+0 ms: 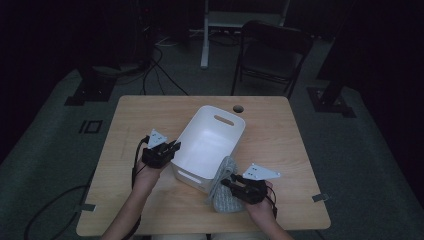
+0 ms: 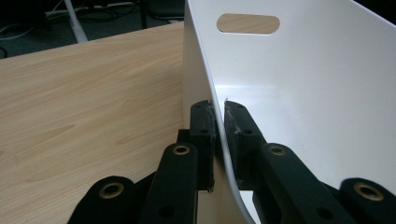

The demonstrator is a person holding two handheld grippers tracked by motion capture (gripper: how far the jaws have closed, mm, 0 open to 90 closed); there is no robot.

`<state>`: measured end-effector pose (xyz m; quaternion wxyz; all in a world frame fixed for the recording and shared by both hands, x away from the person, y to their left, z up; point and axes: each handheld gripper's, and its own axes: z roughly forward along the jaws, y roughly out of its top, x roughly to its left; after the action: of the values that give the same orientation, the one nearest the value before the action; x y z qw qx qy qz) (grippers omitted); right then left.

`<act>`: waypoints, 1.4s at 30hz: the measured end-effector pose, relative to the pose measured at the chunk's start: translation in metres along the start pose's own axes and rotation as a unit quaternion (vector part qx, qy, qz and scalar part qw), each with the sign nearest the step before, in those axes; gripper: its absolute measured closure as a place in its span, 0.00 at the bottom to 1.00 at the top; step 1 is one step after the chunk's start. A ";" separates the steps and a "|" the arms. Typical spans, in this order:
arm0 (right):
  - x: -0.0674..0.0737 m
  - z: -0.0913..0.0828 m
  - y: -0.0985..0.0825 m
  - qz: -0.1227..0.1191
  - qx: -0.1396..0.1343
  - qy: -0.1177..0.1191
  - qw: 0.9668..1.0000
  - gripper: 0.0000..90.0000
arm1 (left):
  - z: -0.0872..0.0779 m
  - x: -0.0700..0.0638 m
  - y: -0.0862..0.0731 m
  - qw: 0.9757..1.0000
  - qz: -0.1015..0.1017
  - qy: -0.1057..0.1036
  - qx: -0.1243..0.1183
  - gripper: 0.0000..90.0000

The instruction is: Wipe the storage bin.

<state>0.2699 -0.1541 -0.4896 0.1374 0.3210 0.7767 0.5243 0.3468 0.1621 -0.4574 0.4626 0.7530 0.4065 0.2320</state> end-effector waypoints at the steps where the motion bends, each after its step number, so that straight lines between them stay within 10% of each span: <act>1: -0.001 0.003 -0.002 0.000 0.011 -0.006 1.000 0.81 | 0.000 0.000 0.000 1.000 0.001 0.000 0.001 0.92; 11: -0.018 0.031 -0.023 0.032 0.117 -0.019 0.992 0.81 | 0.000 0.000 0.000 1.000 -0.006 0.006 0.000 0.92; 18: 0.000 -0.004 -0.004 0.018 -0.010 0.062 0.998 0.65 | 0.000 0.000 0.000 1.000 -0.003 0.010 -0.002 0.92; 33: 0.020 0.004 -0.003 0.016 -0.051 -0.036 0.998 0.38 | 0.000 -0.001 0.000 1.000 0.003 0.012 -0.001 0.92; 42: 0.010 0.013 -0.010 0.020 -0.031 -0.030 0.999 0.36 | 0.000 -0.004 0.001 1.000 0.009 0.010 -0.001 0.92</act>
<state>0.2659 -0.1408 -0.5027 0.1598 0.3474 0.7493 0.5407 0.3450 0.1582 -0.4570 0.4570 0.7537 0.4040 0.2446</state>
